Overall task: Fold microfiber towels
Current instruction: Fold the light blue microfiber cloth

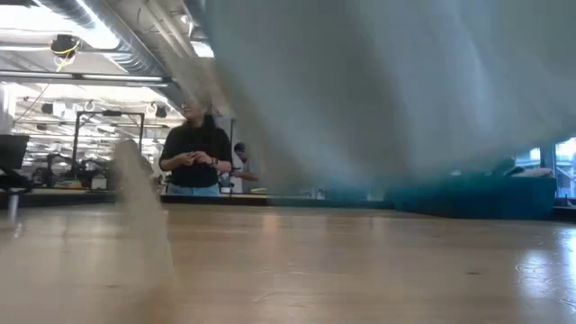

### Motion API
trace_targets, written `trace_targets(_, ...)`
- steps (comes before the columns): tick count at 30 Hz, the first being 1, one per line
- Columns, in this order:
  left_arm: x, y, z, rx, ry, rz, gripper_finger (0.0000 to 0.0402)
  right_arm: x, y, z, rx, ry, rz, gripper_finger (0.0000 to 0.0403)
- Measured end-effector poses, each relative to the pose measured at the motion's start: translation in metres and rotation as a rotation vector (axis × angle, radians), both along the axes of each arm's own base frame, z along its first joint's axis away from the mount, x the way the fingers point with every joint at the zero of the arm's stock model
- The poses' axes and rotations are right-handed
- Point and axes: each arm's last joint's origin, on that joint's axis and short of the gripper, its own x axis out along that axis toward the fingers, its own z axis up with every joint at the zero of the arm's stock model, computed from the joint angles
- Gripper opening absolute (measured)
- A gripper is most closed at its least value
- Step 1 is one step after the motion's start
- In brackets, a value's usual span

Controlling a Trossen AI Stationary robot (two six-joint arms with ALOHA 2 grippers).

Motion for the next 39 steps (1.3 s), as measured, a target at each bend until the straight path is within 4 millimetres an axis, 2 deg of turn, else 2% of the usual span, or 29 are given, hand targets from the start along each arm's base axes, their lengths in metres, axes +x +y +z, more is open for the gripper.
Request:
trace_targets(4,0.024,0.014,-0.021,-0.117,0.108,-0.021,0.0000,0.013,-0.021,-0.020,0.225,0.173,0.168,0.0012)
trace_targets(9,0.040,0.027,-0.037,-0.147,0.207,-0.010,0.0000,0.028,-0.036,-0.042,0.243,0.287,0.172,0.0012)
trace_targets(11,0.038,0.037,-0.044,-0.059,0.259,0.092,0.0000,0.030,-0.045,-0.046,0.174,0.306,0.101,0.0012)
trace_targets(14,0.029,0.058,-0.060,0.097,0.379,0.300,0.0000,0.033,-0.069,-0.050,0.041,0.343,-0.126,0.0012)
trace_targets(18,0.014,0.091,-0.076,0.137,0.529,0.516,0.0000,0.038,-0.108,-0.063,-0.059,0.478,-0.378,0.0012)
trace_targets(20,0.008,0.101,-0.079,0.137,0.572,0.582,0.0000,0.039,-0.123,-0.067,-0.059,0.528,-0.432,0.0012)
trace_targets(22,0.006,0.103,-0.079,0.113,0.593,0.595,0.0000,0.041,-0.131,-0.068,-0.023,0.560,-0.395,0.0012)
trace_targets(27,0.001,0.083,-0.068,-0.031,0.599,0.469,0.0000,0.037,-0.121,-0.053,0.181,0.547,0.013,0.0006)
trace_targets(31,-0.007,0.049,-0.045,-0.176,0.544,0.261,0.0000,0.030,-0.105,-0.039,0.358,0.570,0.349,0.0007)
trace_targets(34,-0.021,0.019,-0.023,-0.223,0.471,0.069,0.0000,0.025,-0.090,-0.028,0.485,0.584,0.619,0.0005)
trace_targets(36,-0.034,0.002,-0.010,-0.232,0.415,-0.030,0.0000,0.019,-0.082,-0.023,0.532,0.600,0.691,0.0004)
trace_targets(39,-0.056,-0.017,0.000,-0.214,0.312,-0.075,0.0000,0.009,-0.068,-0.016,0.521,0.594,0.746,0.0004)
